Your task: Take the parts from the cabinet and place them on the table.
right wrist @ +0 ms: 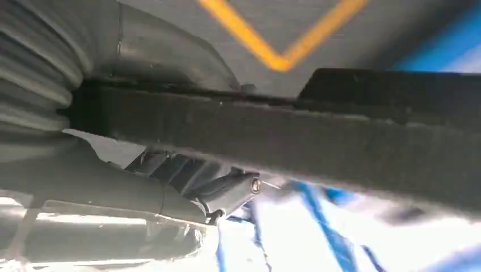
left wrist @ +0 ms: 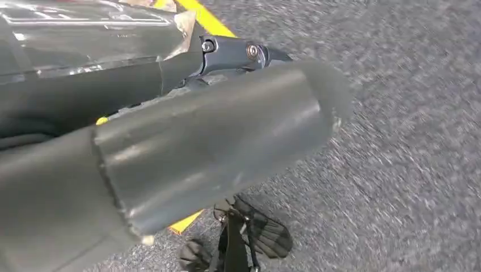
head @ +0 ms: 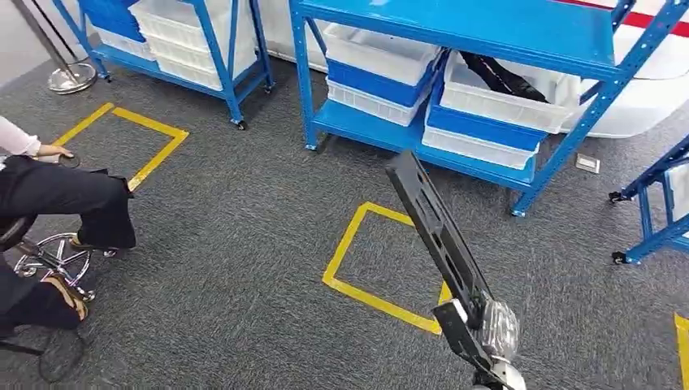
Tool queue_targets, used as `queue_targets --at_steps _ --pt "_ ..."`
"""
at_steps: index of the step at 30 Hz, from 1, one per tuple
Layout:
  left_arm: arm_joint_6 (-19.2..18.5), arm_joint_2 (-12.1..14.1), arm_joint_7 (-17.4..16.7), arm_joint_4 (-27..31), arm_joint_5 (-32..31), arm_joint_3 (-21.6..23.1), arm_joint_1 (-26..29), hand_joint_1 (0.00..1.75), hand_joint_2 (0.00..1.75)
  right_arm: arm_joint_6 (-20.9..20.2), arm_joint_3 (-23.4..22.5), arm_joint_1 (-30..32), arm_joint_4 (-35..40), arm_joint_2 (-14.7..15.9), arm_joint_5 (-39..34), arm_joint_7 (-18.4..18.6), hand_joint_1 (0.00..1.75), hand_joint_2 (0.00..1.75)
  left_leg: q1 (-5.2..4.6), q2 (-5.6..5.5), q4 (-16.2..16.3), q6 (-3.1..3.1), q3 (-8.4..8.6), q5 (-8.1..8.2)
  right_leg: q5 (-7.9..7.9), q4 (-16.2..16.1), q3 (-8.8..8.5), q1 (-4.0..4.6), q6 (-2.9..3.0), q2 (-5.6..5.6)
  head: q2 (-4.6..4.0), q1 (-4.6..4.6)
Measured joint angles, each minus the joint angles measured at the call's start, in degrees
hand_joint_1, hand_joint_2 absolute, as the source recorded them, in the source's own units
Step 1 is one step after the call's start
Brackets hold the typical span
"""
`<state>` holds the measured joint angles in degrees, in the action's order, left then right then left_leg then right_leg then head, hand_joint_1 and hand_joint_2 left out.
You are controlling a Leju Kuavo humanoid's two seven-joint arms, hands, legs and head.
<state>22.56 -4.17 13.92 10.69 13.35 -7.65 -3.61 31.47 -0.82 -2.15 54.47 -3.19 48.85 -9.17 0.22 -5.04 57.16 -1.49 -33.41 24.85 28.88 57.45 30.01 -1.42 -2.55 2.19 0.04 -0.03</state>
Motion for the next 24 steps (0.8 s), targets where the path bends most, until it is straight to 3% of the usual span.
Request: queue_targets --at_steps 2,3,4,5,6,8,9,10,11,13,14,15,16,19,20,21,22,24 --pt "0.3 0.1 0.0 0.0 0.0 0.0 0.3 0.0 0.0 1.5 -1.7 -0.9 -6.1 -0.1 0.2 -0.9 1.75 1.75 0.04 -0.44 0.1 0.56 -0.49 -0.29 -0.45 0.0 0.16 0.16 0.67 -0.87 0.0 -0.14" --pt "0.4 0.1 0.0 0.0 0.0 0.0 0.5 0.0 0.0 1.8 -2.2 -1.8 -8.8 -0.3 0.7 0.3 1.75 1.75 0.19 -0.5 0.0 0.81 -0.55 -0.47 -0.55 0.3 0.21 0.3 0.85 -1.01 0.02 -0.1" --pt "0.8 0.1 -0.4 0.0 0.0 -0.1 0.5 0.0 0.0 1.8 -2.8 -2.6 -12.3 -0.5 1.6 2.7 1.75 1.75 0.26 -0.61 0.1 0.95 -0.71 -0.4 -0.74 0.1 0.11 -0.19 1.17 -1.27 0.0 -0.14" --pt "1.0 0.0 -0.5 0.0 0.1 -0.1 0.5 0.0 0.0 1.7 -3.4 -3.4 -15.2 -0.7 2.2 4.7 1.75 1.75 0.39 1.17 0.8 1.18 -0.76 0.26 -0.95 0.0 0.06 -0.38 1.51 -1.61 0.0 -0.17" --pt "1.6 0.0 -0.6 0.0 0.5 -0.2 0.4 0.0 0.0 0.7 -4.3 -3.9 -19.2 -0.7 1.9 6.6 1.75 1.75 0.28 3.45 3.5 1.46 -1.88 2.38 -0.98 0.0 0.1 -0.18 2.14 -2.15 0.0 -0.52" --pt "2.8 0.0 -0.7 0.0 1.6 -1.1 0.2 0.0 0.0 -2.8 -6.7 -3.9 -24.9 -0.7 -1.1 7.7 1.75 1.75 0.44 4.54 12.6 1.86 -5.95 7.27 -0.86 0.0 0.22 0.26 2.45 -3.51 0.0 -0.65" --pt "3.3 -0.2 -0.7 0.0 2.0 -1.5 0.2 0.0 0.0 -3.8 -8.3 -3.7 -27.6 -0.8 -2.6 9.0 1.75 1.75 0.45 4.71 16.6 1.97 -7.74 8.84 -0.83 0.0 0.3 0.43 2.49 -4.2 0.0 -0.67" --pt "3.8 -0.2 -0.7 0.0 2.3 -1.9 0.3 0.0 0.0 -3.9 -9.8 -3.4 -30.0 -1.0 -3.1 10.8 1.75 1.75 0.45 4.81 18.6 2.0 -8.59 9.2 -0.81 0.1 0.35 0.57 2.52 -4.78 0.0 -0.67" --pt "4.2 -0.3 -0.7 0.0 2.4 -2.4 0.6 0.0 0.0 -3.8 -10.9 -2.8 -31.7 -1.3 -3.2 12.2 1.75 1.75 0.45 4.88 17.9 1.87 -8.11 8.37 -0.8 0.1 0.38 0.67 2.52 -5.32 0.0 -0.65" --pt "4.8 -0.4 -0.7 0.0 2.4 -2.9 0.8 0.0 0.0 -3.5 -12.8 -2.0 -34.7 -1.7 -3.4 13.8 1.75 1.75 0.35 5.41 9.0 1.22 -3.12 3.95 -0.79 0.0 0.38 0.86 2.51 -6.15 0.0 -0.69" --pt "4.9 -0.4 -0.7 0.0 2.5 -3.1 0.7 0.0 0.0 -3.5 -13.4 -1.9 -35.8 -1.9 -3.4 14.0 1.75 1.75 0.18 6.79 3.9 0.64 -0.1 2.14 -0.79 0.0 0.33 0.93 2.51 -6.38 0.0 -0.69" --pt "4.9 -0.4 -0.7 0.0 2.5 -3.3 0.5 0.0 0.0 -3.5 -13.8 -1.8 -36.6 -2.1 -3.4 14.0 1.75 1.75 -0.36 9.12 0.7 0.22 1.48 2.66 -0.76 0.1 0.28 1.2 2.45 -6.62 0.0 -0.62" --pt "4.9 -0.5 -0.7 0.0 2.4 -3.5 0.3 0.0 0.0 -3.4 -14.2 -1.8 -37.3 -2.2 -3.4 14.2 1.75 1.75 -0.57 8.64 0.7 0.06 1.36 2.4 -0.72 0.1 0.4 1.55 2.35 -6.91 0.0 -0.6" --pt "5.1 -0.6 -1.1 0.0 3.0 -4.2 0.4 0.0 0.0 -2.8 -15.3 -2.0 -38.8 -2.6 -3.8 16.0 1.75 1.75 -0.86 7.18 0.2 -0.59 1.2 2.01 -0.84 -0.3 -0.09 1.52 1.83 -8.3 0.0 -0.71" --pt "5.2 -0.8 -1.5 0.0 3.2 -4.4 0.4 0.0 0.0 -1.8 -15.9 -2.0 -39.2 -2.6 -4.3 17.4 1.75 1.75 0.01 6.73 -0.7 -1.05 1.77 1.21 -0.31 0.3 0.4 1.63 1.47 -7.26 0.0 -0.59" --pt "5.5 -1.0 -2.1 0.0 3.2 -4.4 0.3 0.0 0.0 -0.3 -16.6 -1.8 -39.8 -2.7 -5.0 18.9 1.75 1.75 -0.13 6.4 -0.8 -1.26 1.7 1.06 0.9 1.9 0.78 1.43 1.55 -4.89 0.0 -0.49" --pt "5.9 -1.0 -2.8 0.0 3.2 -4.5 0.3 0.0 0.0 1.2 -17.4 -1.5 -40.3 -3.0 -5.8 20.0 1.75 1.75 -0.09 5.77 -0.8 -1.62 1.48 0.81 2.96 5.6 2.4 1.23 1.93 -3.53 0.02 -0.41" --pt "6.5 -1.4 -3.5 0.0 3.3 -4.9 0.3 0.0 0.0 3.4 -19.0 -0.9 -40.9 -3.4 -7.0 21.2 1.75 1.75 -0.12 4.4 -0.8 -1.76 1.13 0.63 6.6 14.5 6.42 0.9 2.23 -2.69 0.02 -0.32"
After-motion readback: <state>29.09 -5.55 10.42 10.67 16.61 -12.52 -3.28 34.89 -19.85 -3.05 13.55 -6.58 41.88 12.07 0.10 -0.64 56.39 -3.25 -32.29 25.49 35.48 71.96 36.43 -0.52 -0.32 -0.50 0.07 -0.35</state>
